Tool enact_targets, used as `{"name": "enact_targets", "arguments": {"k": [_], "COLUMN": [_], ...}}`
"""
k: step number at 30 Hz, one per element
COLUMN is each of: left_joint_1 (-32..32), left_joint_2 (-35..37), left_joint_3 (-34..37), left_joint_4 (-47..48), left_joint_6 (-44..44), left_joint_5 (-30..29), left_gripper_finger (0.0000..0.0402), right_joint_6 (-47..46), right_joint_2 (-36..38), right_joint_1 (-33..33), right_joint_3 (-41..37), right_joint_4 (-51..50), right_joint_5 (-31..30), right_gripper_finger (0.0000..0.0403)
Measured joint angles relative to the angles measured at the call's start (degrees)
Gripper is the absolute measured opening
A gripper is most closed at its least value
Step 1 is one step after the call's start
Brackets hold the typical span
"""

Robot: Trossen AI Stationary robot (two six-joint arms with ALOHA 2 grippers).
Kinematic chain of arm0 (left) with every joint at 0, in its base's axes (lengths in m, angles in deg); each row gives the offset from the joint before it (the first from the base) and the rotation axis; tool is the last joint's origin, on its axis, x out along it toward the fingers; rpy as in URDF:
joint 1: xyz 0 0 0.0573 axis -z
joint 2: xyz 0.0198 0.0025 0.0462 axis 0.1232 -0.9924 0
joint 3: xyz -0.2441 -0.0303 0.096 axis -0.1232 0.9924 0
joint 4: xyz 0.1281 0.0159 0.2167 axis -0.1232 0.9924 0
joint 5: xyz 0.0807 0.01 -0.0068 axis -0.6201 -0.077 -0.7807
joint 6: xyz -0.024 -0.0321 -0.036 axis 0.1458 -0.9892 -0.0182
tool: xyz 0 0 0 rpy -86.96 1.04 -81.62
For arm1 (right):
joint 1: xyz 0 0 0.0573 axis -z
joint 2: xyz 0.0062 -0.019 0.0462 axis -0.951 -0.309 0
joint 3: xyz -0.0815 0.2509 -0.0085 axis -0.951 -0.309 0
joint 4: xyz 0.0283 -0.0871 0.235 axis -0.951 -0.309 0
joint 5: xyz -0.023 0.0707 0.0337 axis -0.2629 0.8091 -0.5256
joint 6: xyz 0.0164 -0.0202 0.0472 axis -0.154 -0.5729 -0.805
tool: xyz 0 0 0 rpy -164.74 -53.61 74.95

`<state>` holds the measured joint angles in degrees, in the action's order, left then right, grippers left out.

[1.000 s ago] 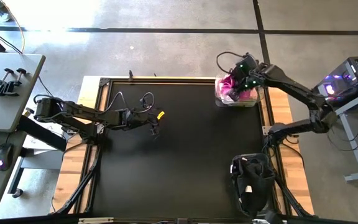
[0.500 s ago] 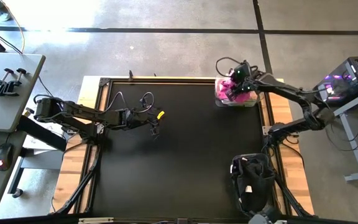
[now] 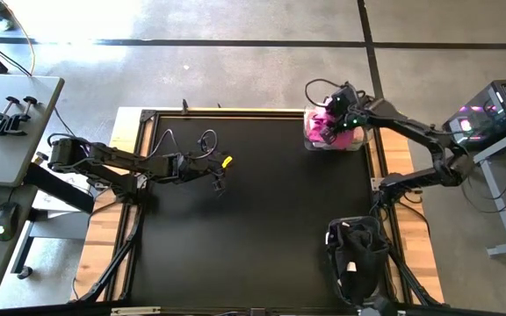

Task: Sort towels by color in basket
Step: Put the pink towel into the top transparent bin

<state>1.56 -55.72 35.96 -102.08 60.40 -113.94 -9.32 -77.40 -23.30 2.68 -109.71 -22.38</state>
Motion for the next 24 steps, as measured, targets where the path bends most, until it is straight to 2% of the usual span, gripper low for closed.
{"name": "enact_targets", "arguments": {"k": [3,5,10,16,24], "left_joint_1": [0.0,0.0,-0.2,-0.5,-1.3], "left_joint_2": [0.0,0.1,0.1,0.1,0.1], "left_joint_3": [0.0,0.0,-0.1,-0.1,-0.1], "left_joint_4": [-0.1,-1.1,-3.8,-4.7,-4.5], "left_joint_6": [-0.3,-0.9,-1.0,0.0,0.0], "left_joint_5": [2.1,4.4,5.7,5.6,6.2], "left_gripper_finger": [0.0181,0.0178,0.0161,0.0143,0.0129], "right_joint_6": [1.0,3.2,-1.2,-3.1,-7.8], "right_joint_2": [0.7,1.2,1.2,-0.4,-1.6], "right_joint_1": [-0.2,-0.2,1.6,4.9,6.1], "right_joint_3": [5.1,7.0,6.4,-1.1,-9.4], "right_joint_4": [-7.0,-7.5,2.5,12.8,12.1], "right_joint_5": [5.7,8.0,0.0,-6.2,-5.5], "right_gripper_finger": [0.0132,0.0132,0.0133,0.0133,0.0133]}}
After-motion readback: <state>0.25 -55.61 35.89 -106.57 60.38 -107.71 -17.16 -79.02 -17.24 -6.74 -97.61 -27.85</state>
